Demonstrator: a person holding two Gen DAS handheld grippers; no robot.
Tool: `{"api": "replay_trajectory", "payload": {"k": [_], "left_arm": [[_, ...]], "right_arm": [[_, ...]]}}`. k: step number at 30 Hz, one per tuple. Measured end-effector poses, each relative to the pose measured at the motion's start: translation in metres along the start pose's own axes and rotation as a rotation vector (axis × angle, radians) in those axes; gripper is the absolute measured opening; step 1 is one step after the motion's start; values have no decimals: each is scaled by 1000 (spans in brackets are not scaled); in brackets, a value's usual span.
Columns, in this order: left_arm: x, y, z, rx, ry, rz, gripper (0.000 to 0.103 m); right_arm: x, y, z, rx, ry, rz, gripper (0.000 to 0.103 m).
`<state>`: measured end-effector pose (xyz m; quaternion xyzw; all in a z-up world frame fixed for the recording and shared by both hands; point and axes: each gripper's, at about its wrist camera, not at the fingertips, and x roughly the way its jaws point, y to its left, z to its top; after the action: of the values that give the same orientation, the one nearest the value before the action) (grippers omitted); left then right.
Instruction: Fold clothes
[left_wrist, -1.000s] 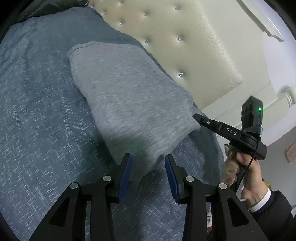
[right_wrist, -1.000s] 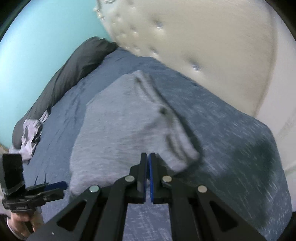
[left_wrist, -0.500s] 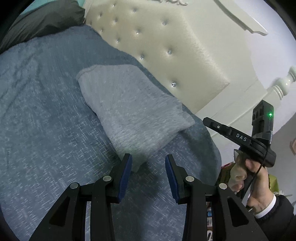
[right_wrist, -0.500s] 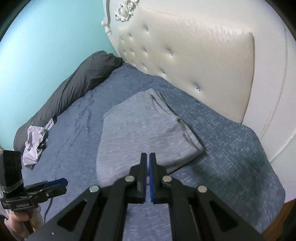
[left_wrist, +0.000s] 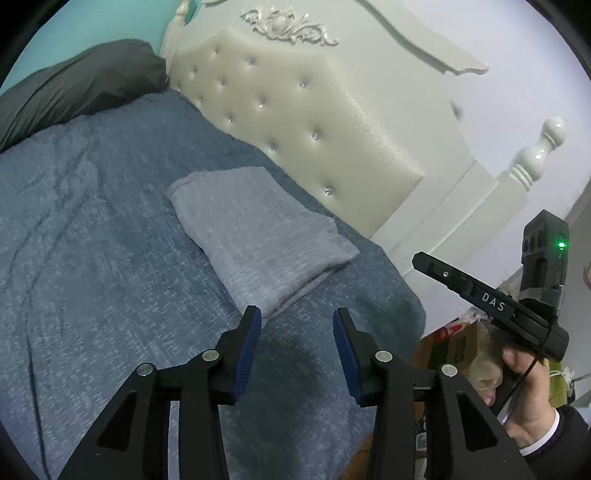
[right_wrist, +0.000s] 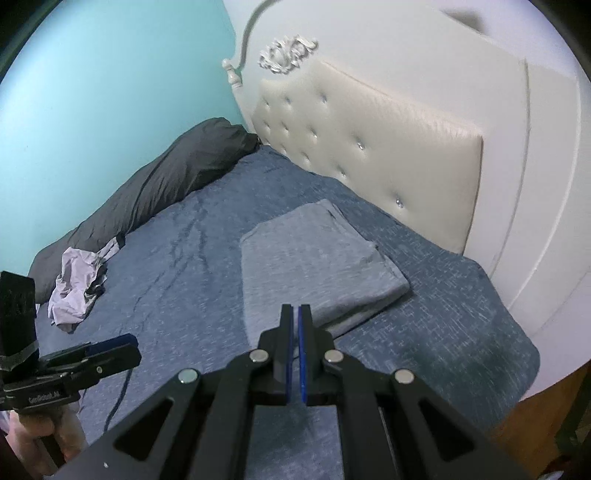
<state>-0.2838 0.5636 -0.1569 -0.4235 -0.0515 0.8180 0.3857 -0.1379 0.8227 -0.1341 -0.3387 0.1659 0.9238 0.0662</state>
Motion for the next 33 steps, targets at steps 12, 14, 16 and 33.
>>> {"api": "replay_trajectory", "payload": {"k": [12,14,16,33], "left_arm": [[-84,-15,-17,32,-80,23,66],[-101,-15,-20,40,-90,31,67],[-113,-16,-23,47,-100,40,73],[-194,-24,-55,77,-157,91,98]], "right_arm": [[-81,49,-23,-7,-38,-24,2],[-93,58,-28,-7,-46,-29,3],[-106,66,-33,-5,-55,-31,3],[-174,125,-84,-46,-90,-31,12]]}}
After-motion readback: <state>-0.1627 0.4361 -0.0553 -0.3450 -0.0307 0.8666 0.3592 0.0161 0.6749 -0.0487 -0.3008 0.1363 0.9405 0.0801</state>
